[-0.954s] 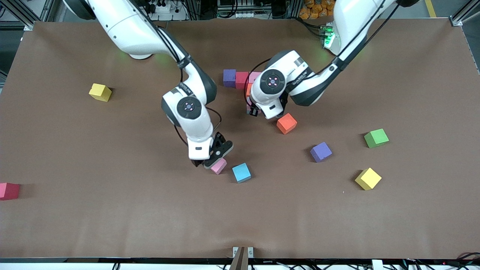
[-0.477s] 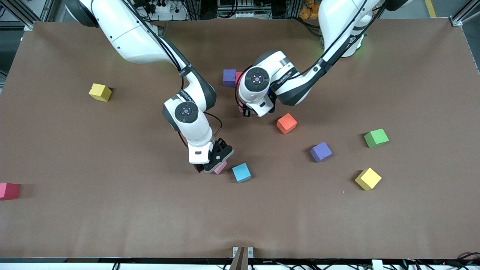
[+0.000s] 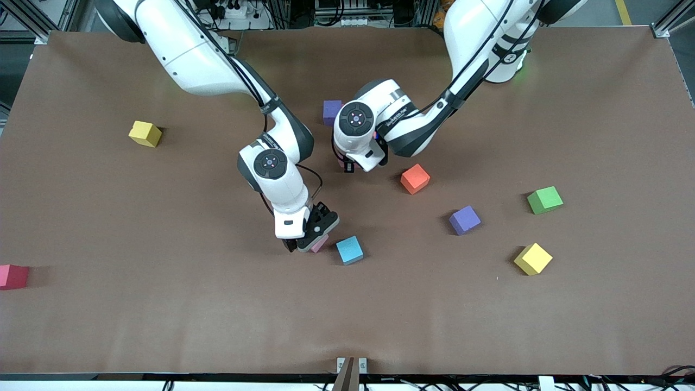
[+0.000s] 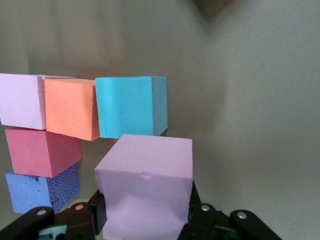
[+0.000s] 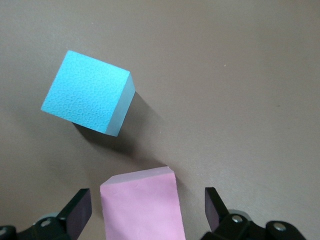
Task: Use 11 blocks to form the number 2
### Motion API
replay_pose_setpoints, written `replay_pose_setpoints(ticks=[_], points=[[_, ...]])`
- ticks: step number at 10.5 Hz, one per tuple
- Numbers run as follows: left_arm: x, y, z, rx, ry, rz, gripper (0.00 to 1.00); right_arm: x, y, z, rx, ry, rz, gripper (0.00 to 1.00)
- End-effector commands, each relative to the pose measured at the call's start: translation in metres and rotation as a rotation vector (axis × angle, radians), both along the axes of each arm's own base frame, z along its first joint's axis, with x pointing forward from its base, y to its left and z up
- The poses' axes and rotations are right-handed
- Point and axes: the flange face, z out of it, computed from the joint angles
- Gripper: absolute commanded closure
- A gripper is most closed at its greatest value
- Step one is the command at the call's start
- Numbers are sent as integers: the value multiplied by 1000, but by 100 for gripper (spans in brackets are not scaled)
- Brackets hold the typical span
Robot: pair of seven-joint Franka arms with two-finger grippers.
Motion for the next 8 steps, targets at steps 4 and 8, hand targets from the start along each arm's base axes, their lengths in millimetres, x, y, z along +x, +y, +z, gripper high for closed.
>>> replay_pose_setpoints(ticks=[4,8], points=[[-5,-19,7,-56,-35,25,100,4,-2,-21,19,14,38,0],[-12,-14,-7,-59,-38,26,100,12,-16,-27,3,17,57,23]])
